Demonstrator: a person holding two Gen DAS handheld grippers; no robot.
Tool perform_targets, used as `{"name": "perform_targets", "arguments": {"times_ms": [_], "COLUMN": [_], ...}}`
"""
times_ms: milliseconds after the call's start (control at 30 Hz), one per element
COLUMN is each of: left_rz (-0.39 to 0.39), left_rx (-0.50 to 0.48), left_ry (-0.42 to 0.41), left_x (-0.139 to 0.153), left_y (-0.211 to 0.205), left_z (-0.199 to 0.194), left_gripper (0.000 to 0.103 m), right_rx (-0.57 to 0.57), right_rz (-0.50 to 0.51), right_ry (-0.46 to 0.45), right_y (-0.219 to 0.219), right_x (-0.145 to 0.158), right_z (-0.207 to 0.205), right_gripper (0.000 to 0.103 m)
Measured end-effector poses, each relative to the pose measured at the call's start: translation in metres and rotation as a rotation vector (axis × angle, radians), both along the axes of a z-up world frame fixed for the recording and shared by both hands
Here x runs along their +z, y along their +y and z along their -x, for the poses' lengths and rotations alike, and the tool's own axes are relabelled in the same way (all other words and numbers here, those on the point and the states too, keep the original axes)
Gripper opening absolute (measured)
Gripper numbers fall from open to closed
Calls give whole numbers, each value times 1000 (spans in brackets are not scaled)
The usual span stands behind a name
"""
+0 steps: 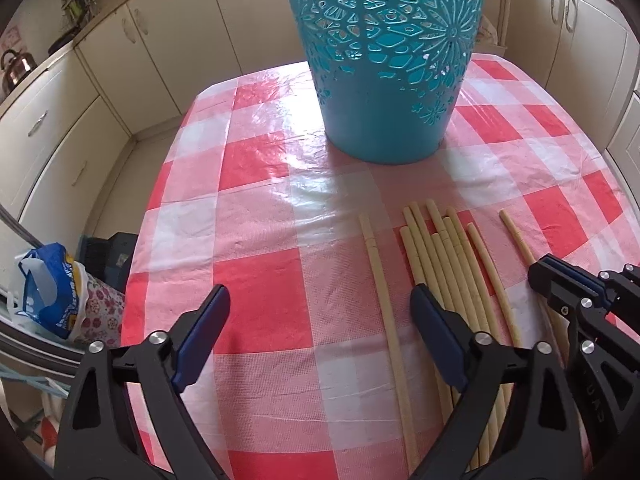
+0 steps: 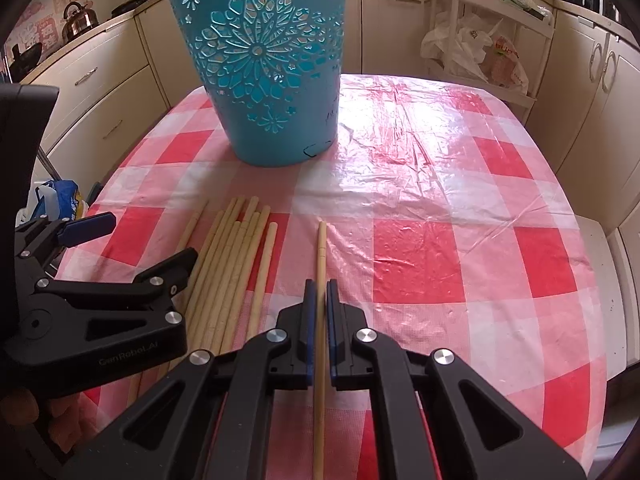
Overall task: Organize utensils
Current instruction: 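Hold the stick in the right gripper while the left gripper closes on another stick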
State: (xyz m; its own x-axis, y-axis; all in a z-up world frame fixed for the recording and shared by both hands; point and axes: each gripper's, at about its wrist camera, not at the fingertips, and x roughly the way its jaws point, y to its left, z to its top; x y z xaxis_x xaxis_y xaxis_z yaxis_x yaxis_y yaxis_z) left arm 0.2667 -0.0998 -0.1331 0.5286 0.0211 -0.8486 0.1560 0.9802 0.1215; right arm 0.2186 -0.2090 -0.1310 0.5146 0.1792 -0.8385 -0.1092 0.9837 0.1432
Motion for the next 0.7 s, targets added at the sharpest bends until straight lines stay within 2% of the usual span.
{"name": "perform_targets", "arguments": {"times_ms": [67,133,200,233,267,333,367,467,633,667,700], "left_rz": [24,77,86,91,95,103,120,143,94,79,86], "left_rx": [-21,-50,-64,-79,-99,-115,-124,-129,-149,-159,-172], "left_ry": [9,28,41,42,40,50,55,81,87,77,75], "left_x": [1,1,2,2,3,5,6,7,5,5,5], "left_y": [0,4,4,4,4,5,7,10,3,1,0], "left_z": [-2,-4,-7,-7,-8,-10,-11,-15,-14,-12,-11], "left_gripper": [74,64,59,51,48,30,26,22,23,21,11], "right_rx": [5,11,15,18,21,23,20,16,28,36,45], "right_rz": [-5,-10,-10,-7,-9,-38,-57,-83,-92,-75,-52], "right_ry": [4,8,6,5,5,10,12,26,39,34,27], "right_y": [-1,-2,-2,-2,-2,-4,-6,-12,-15,-13,-10], "right_x": [0,0,0,0,0,0,0,-1,-1,-1,0], "right_z": [-1,-2,-1,-1,-1,-1,-1,-2,-5,-4,-3], "right_gripper": [6,6,6,6,6,6,6,6,6,6,6]}}
